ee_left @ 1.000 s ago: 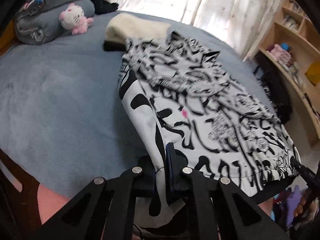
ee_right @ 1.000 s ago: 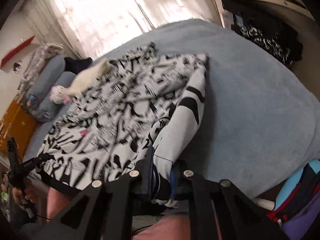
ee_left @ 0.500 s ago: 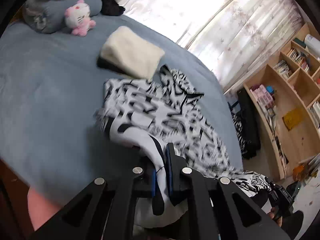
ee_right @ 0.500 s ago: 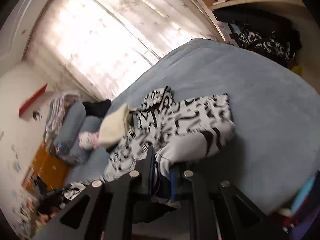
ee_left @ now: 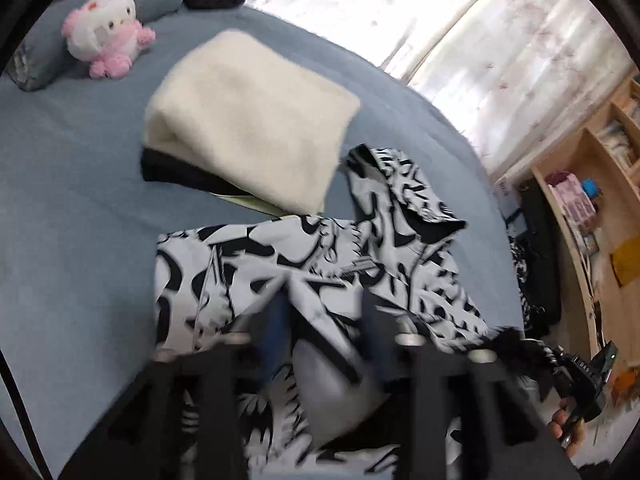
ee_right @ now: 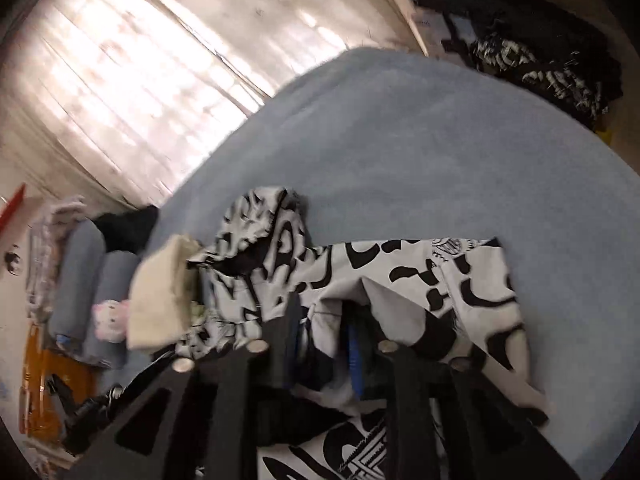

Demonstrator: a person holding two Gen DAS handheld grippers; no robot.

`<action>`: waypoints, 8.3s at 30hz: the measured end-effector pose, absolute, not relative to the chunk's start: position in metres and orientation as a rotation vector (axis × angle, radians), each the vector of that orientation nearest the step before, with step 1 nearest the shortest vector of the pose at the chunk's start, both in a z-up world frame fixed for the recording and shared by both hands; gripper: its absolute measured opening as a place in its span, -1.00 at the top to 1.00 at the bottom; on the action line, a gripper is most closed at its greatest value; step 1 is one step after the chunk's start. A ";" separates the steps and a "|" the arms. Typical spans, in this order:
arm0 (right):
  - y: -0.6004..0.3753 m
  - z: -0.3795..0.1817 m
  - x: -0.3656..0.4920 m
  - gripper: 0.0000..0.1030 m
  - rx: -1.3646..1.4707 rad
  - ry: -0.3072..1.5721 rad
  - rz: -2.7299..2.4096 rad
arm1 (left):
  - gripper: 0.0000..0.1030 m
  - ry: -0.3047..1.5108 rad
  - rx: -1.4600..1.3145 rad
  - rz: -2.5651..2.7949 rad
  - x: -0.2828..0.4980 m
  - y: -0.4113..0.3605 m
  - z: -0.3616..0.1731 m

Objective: Fold large clothes

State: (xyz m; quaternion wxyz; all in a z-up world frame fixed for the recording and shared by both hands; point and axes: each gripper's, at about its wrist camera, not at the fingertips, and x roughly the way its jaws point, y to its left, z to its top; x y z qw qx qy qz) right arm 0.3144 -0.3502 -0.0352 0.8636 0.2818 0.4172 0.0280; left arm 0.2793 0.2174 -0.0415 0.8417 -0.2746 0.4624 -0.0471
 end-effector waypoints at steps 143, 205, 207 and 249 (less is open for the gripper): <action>-0.374 -0.158 0.244 1.00 0.241 0.937 -0.239 | 0.98 0.934 -0.289 0.318 0.191 0.200 -0.171; -0.222 -0.087 0.612 0.42 0.175 0.881 0.074 | 0.78 0.942 0.034 -0.190 0.571 0.054 -0.094; -0.220 -0.109 0.623 0.42 0.171 0.921 0.077 | 0.79 0.984 0.043 -0.186 0.576 0.052 -0.118; -0.228 -0.181 0.686 0.87 0.104 1.062 0.347 | -0.53 1.157 0.196 -0.242 0.661 0.031 -0.183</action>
